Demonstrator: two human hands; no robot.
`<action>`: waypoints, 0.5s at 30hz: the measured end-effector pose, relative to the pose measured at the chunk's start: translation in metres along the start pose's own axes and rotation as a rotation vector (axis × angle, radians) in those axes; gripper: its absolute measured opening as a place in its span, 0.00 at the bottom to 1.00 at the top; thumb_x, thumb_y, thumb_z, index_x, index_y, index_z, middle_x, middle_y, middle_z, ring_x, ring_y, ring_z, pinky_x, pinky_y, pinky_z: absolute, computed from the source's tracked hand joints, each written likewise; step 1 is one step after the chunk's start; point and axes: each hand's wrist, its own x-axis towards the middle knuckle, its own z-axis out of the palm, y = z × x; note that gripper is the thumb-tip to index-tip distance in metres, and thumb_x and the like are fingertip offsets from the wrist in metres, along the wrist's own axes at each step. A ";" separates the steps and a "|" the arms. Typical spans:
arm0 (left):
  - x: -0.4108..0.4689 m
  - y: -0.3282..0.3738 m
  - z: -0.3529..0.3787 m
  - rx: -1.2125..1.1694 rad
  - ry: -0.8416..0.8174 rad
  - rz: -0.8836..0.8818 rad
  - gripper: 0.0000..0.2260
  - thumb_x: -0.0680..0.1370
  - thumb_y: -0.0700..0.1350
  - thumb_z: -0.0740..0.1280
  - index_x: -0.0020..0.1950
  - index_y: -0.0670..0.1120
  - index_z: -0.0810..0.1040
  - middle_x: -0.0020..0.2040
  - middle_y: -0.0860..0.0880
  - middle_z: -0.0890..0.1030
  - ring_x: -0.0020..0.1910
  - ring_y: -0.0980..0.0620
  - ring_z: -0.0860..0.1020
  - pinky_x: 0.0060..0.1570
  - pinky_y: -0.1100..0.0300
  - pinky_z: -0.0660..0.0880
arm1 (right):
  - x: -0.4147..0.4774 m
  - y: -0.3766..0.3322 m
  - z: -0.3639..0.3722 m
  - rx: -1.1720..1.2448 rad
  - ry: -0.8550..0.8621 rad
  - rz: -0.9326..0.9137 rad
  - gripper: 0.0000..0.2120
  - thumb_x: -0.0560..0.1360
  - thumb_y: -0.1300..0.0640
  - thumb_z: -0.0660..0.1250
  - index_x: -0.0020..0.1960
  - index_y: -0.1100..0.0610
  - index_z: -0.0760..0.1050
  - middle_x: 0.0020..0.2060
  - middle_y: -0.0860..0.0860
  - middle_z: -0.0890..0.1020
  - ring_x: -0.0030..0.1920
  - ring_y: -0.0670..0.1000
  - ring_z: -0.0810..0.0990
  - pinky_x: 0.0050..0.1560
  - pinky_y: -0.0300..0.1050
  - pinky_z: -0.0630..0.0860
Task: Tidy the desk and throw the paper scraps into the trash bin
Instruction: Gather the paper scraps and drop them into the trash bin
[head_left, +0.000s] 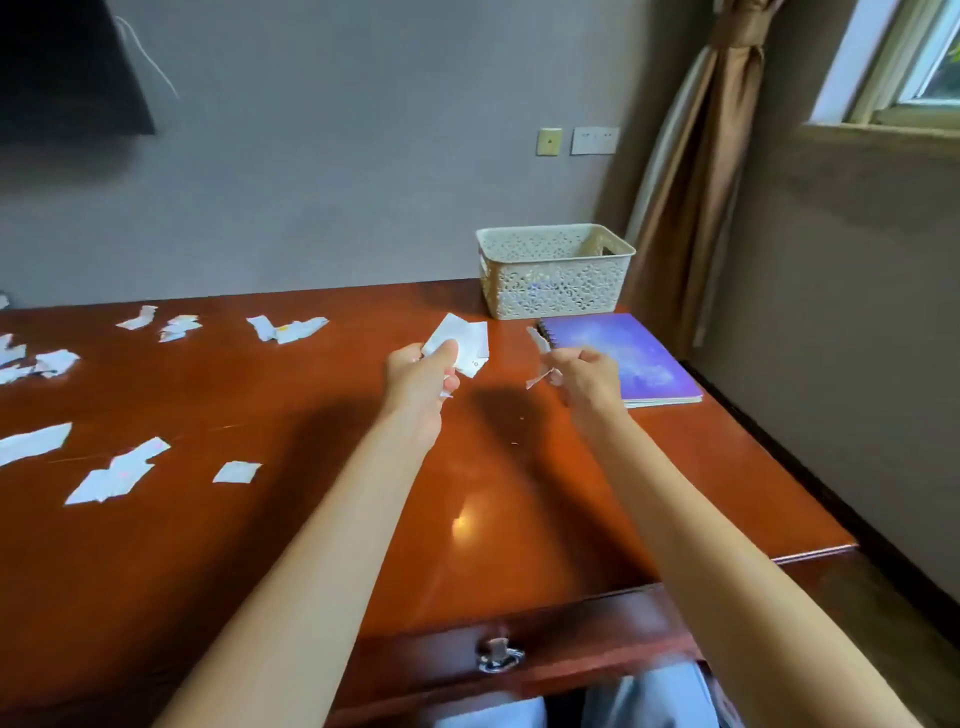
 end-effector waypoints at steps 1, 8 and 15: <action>-0.007 -0.002 0.022 -0.032 -0.052 -0.018 0.05 0.78 0.40 0.64 0.43 0.42 0.73 0.37 0.46 0.72 0.28 0.57 0.68 0.31 0.67 0.63 | 0.001 -0.002 -0.021 0.022 0.029 -0.010 0.14 0.70 0.71 0.64 0.28 0.59 0.71 0.28 0.55 0.72 0.29 0.51 0.70 0.29 0.36 0.65; -0.070 -0.040 0.181 -0.091 -0.413 -0.037 0.15 0.78 0.35 0.62 0.31 0.43 0.68 0.16 0.53 0.67 0.13 0.62 0.63 0.17 0.73 0.57 | -0.016 -0.013 -0.199 0.207 0.325 -0.091 0.13 0.67 0.72 0.63 0.27 0.60 0.72 0.25 0.57 0.75 0.31 0.51 0.77 0.34 0.40 0.66; -0.186 -0.092 0.309 0.015 -0.741 -0.122 0.10 0.78 0.38 0.62 0.37 0.45 0.72 0.28 0.49 0.66 0.24 0.56 0.64 0.24 0.68 0.62 | -0.057 0.010 -0.365 0.231 0.609 -0.078 0.12 0.71 0.70 0.65 0.31 0.61 0.73 0.33 0.54 0.75 0.43 0.52 0.76 0.48 0.45 0.73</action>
